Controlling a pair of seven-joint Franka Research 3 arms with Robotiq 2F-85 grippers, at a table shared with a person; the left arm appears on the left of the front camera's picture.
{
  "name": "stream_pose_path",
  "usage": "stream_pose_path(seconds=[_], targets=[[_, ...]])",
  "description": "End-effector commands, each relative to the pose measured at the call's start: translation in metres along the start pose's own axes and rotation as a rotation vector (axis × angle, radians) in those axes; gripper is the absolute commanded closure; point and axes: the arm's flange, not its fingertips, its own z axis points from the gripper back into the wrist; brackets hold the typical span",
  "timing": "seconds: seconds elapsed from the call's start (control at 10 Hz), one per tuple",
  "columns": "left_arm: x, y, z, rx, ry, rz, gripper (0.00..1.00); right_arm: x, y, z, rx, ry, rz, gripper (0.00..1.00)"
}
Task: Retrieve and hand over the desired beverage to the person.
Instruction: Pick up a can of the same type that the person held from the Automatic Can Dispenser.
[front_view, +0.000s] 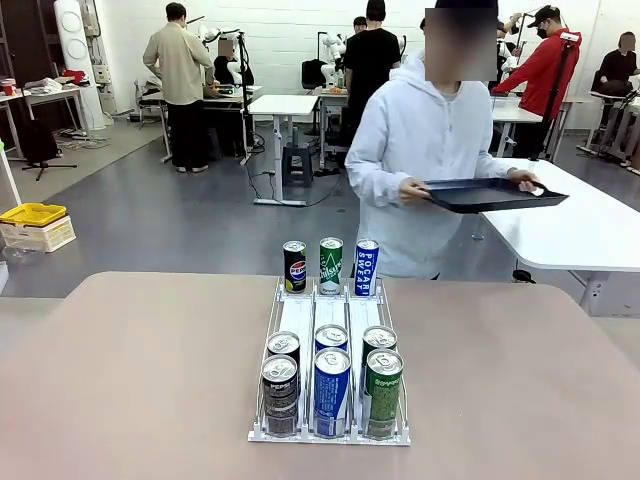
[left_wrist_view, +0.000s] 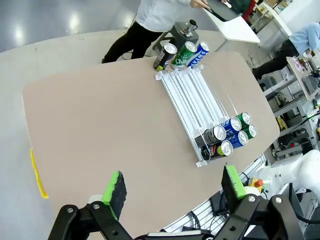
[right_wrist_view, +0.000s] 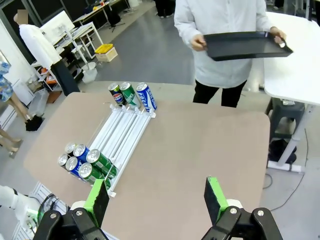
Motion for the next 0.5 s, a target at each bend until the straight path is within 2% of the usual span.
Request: stream_pose_path(seconds=[0.0, 0.4], targets=[[0.0009, -0.0013, 0.0016, -0.005, -0.002, -0.007, 0.0, -0.0017, -0.0022, -0.0012, 0.002, -0.002, -0.006, 0.0], [0.0009, -0.0013, 0.0016, -0.005, -0.002, -0.007, 0.0, -0.0017, -0.0022, -0.0012, 0.002, -0.002, -0.006, 0.0]])
